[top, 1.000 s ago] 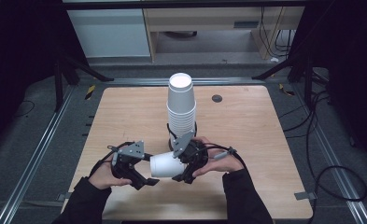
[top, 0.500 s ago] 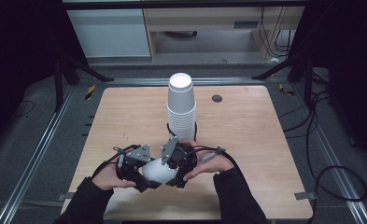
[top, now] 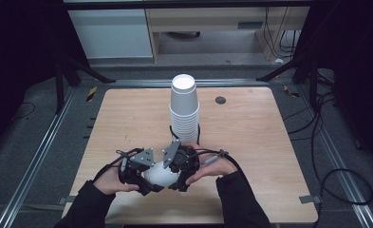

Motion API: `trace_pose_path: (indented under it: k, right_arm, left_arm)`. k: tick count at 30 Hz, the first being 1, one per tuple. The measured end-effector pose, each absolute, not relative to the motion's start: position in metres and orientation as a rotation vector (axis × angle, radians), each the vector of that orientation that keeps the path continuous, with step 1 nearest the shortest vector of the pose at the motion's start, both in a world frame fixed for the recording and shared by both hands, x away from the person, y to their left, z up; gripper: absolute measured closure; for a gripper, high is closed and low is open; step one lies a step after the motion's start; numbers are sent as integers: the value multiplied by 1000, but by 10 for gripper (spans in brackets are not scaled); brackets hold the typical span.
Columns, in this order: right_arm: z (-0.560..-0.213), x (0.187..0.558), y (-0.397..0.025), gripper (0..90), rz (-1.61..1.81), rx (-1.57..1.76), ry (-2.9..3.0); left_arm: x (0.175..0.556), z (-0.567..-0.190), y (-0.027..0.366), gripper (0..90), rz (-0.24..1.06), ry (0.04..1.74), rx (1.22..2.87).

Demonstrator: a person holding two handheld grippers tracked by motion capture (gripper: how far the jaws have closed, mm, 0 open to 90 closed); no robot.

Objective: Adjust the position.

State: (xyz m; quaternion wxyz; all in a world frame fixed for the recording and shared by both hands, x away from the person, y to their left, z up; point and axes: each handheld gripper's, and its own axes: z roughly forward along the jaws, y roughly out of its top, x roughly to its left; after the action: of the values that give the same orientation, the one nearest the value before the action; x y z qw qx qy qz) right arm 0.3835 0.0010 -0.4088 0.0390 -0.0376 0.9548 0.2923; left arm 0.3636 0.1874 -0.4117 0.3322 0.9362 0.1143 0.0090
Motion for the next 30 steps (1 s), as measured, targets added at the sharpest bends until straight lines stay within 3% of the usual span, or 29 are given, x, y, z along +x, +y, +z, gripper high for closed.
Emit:
trace_pose_path:
  k: [16, 30]
  right_arm:
    - [-389, 386, -25, 38, 1127, 15, 2827]
    - [-400, 381, -68, 38, 1542, 266, 2615]
  left_arm:
    - [369, -411, 202, 224, 44, 329, 2444]
    - [370, -391, 225, 220, 93, 336, 2188]
